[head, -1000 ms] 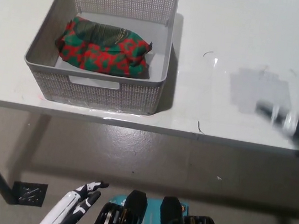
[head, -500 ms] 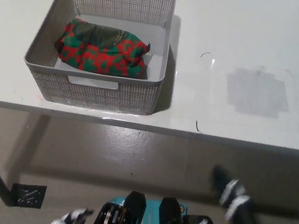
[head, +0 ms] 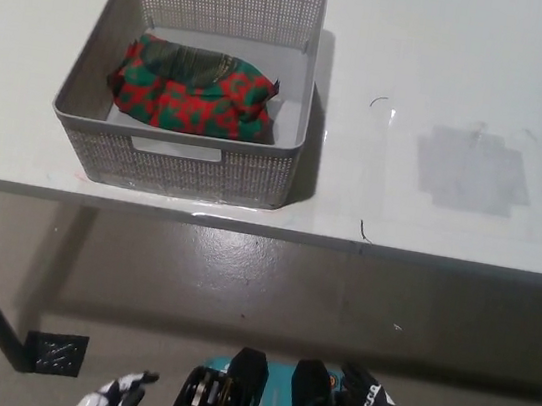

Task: Use the right hand to pick up a bag of coffee beans on the right hand side and place it into a container on the left hand side

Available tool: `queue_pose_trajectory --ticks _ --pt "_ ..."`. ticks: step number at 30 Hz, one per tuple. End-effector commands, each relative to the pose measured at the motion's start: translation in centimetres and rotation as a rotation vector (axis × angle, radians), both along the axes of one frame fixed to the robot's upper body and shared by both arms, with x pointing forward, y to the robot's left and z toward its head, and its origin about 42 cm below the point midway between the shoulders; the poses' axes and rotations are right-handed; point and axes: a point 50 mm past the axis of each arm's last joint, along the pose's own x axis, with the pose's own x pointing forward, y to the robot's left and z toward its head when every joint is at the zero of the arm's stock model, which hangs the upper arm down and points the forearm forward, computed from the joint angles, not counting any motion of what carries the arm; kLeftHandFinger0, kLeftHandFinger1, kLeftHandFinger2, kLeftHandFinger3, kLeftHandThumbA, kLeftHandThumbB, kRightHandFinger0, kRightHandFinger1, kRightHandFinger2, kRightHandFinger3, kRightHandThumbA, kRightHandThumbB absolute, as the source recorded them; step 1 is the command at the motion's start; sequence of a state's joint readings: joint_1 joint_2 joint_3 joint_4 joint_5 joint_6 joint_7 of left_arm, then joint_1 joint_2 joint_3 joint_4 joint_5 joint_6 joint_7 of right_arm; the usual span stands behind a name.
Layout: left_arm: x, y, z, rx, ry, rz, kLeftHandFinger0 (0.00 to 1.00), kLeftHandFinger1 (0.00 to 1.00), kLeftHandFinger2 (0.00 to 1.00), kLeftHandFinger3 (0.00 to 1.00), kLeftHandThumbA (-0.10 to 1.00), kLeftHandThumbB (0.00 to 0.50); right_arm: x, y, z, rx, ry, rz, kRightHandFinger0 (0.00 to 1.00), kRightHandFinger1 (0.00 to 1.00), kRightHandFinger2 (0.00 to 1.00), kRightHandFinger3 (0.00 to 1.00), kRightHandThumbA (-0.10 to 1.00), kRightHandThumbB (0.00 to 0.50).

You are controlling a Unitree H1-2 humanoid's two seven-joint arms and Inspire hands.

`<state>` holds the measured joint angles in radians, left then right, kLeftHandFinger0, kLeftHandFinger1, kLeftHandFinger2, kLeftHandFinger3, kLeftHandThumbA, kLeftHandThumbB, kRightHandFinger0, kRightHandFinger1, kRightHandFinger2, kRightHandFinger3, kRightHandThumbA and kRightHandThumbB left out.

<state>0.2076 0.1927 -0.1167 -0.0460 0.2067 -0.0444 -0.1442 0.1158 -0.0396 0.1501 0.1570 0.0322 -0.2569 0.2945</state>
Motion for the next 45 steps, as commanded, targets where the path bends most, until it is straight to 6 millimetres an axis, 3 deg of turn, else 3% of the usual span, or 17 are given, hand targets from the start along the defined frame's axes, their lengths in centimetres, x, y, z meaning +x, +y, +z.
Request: queue_pose_trajectory --ticks 1,11,18,21,45 --pt "1.3 -0.6 1.1 0.002 -0.084 -0.016 1.00 1.00 1.00 1.00 1.00 0.419 0.6 -0.8 1.2 0.040 -0.117 -0.023 1.00 1.00 1.00 1.00 1.00 0.214" --pt "2.6 -1.6 1.2 -0.014 -0.091 -0.045 1.00 1.00 1.00 1.00 1.00 0.448 0.5 -1.8 1.4 0.032 -0.129 -0.066 1.00 1.00 1.00 1.00 1.00 0.208" --pt "1.0 -2.3 0.4 -0.009 -0.057 -0.073 1.00 1.00 1.00 1.00 1.00 0.455 -2.4 -2.7 0.8 0.015 -0.096 -0.089 1.00 1.00 1.00 1.00 1.00 0.215" --pt "0.9 -2.9 0.4 -0.009 -0.055 -0.087 1.00 1.00 1.00 1.00 1.00 0.421 -3.1 -3.1 0.6 0.024 -0.073 -0.120 1.00 1.00 1.00 1.00 1.00 0.245" --pt "1.2 -3.0 0.3 -0.013 -0.051 -0.096 1.00 1.00 1.00 1.00 1.00 0.415 -2.9 -3.5 0.2 -0.009 -0.089 -0.104 1.00 1.00 1.00 1.00 0.96 0.196"
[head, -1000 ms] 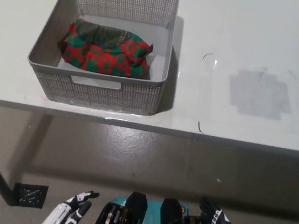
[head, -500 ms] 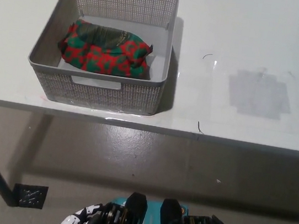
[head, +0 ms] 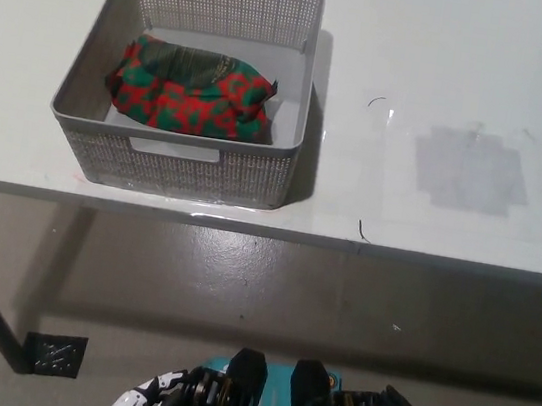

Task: Use the right hand to pick up a bag of coffee beans on the right hand side and place it into a container on the left hand side

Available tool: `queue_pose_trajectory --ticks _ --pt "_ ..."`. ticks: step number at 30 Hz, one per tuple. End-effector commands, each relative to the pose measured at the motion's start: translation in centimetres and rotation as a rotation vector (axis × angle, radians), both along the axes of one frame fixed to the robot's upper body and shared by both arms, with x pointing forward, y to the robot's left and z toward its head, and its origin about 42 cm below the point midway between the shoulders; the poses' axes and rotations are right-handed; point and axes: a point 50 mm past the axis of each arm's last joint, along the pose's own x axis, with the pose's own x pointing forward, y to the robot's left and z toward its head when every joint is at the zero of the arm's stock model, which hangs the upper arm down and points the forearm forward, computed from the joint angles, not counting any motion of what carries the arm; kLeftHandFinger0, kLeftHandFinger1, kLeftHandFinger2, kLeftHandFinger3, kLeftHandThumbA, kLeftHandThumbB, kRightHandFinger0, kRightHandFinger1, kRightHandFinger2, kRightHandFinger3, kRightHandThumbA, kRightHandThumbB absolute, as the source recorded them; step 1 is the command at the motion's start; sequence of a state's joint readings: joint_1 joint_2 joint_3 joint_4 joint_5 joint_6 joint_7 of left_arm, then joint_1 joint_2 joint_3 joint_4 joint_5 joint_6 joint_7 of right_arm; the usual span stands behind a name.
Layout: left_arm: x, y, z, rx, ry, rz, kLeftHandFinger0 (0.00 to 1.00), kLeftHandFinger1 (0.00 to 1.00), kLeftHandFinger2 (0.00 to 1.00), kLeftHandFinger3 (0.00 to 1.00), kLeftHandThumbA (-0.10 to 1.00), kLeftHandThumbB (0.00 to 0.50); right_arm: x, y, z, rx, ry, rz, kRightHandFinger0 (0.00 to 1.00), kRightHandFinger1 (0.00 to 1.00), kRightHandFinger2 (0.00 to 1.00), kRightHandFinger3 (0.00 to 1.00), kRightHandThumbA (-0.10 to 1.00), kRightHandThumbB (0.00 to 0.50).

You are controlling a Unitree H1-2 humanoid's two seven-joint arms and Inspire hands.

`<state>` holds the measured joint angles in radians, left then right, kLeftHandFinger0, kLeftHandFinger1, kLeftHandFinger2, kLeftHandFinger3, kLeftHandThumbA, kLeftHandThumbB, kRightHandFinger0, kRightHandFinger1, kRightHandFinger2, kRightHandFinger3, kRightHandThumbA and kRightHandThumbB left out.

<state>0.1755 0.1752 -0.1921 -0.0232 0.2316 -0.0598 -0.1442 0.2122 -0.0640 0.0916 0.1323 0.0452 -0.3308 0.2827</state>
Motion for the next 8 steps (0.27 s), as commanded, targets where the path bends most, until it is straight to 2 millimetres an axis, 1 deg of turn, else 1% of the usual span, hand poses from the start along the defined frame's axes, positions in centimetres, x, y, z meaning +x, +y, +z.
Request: queue_pose_trajectory --ticks 1,3,6,8 --pt "0.44 -0.26 0.51 -0.008 -0.037 -0.011 1.00 1.00 1.00 1.00 1.00 0.417 0.38 -0.47 1.02 -0.001 -0.080 -0.007 1.00 1.00 1.00 1.00 0.96 0.198" --pt "0.41 -0.25 0.54 -0.004 -0.035 -0.013 1.00 1.00 1.00 1.00 1.00 0.424 0.37 -0.48 1.06 -0.006 -0.078 -0.004 1.00 1.00 1.00 1.00 0.96 0.190" --pt "0.40 -0.25 0.59 -0.001 -0.037 -0.012 1.00 1.00 1.00 1.00 1.00 0.411 0.42 -0.46 0.99 -0.005 -0.077 0.000 1.00 1.00 1.00 1.00 0.94 0.191" --pt "0.40 -0.25 0.60 -0.002 -0.036 -0.011 1.00 1.00 1.00 1.00 1.00 0.412 0.44 -0.45 0.95 -0.004 -0.079 0.000 1.00 1.00 1.00 1.00 0.94 0.191"
